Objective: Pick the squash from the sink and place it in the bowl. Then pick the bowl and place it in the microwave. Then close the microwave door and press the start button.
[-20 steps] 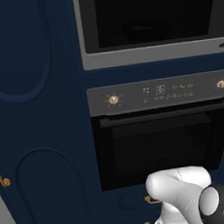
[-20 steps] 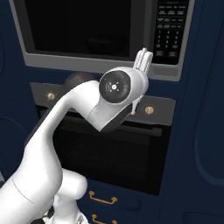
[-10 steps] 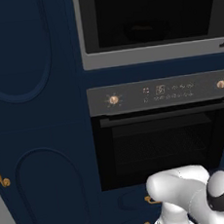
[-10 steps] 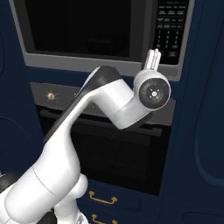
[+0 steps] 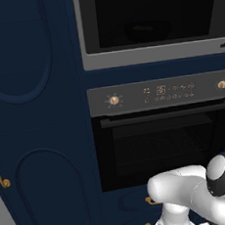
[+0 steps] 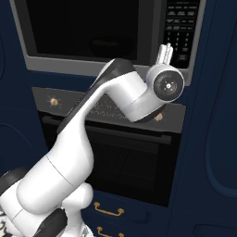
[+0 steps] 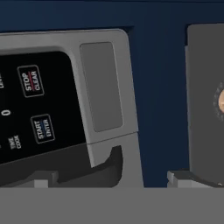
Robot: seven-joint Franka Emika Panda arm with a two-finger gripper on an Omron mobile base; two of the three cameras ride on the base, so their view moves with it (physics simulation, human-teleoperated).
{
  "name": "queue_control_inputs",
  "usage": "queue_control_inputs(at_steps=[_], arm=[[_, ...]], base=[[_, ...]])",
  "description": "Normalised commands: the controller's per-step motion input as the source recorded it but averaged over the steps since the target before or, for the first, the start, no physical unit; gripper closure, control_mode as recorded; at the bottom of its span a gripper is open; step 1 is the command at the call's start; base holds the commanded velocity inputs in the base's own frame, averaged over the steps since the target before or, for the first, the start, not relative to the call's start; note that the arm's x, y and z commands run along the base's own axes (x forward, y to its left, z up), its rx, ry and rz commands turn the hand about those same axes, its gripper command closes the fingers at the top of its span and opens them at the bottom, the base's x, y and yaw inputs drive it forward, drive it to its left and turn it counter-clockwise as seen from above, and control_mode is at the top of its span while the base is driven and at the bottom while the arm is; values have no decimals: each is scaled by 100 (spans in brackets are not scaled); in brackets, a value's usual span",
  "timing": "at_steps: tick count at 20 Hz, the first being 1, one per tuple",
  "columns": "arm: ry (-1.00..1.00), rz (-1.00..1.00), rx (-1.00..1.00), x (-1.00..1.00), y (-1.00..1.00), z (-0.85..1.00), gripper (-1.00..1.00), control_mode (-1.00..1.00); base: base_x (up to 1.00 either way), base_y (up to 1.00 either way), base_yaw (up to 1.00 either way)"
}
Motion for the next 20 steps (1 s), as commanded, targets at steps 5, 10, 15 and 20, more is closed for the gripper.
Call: queue_control_inputs(at_steps=[5,10,15,20], arm=[[0,0,0,32,-6,0,-100,-100],[-1,0,0,16,-13,0,-100,-100],[-6,0,0,1,-23,1,-100,-100],[-2,0,0,25,-12,0,-100,-100]], base=[[0,0,0],[0,0,0],[0,0,0],[0,0,0]])
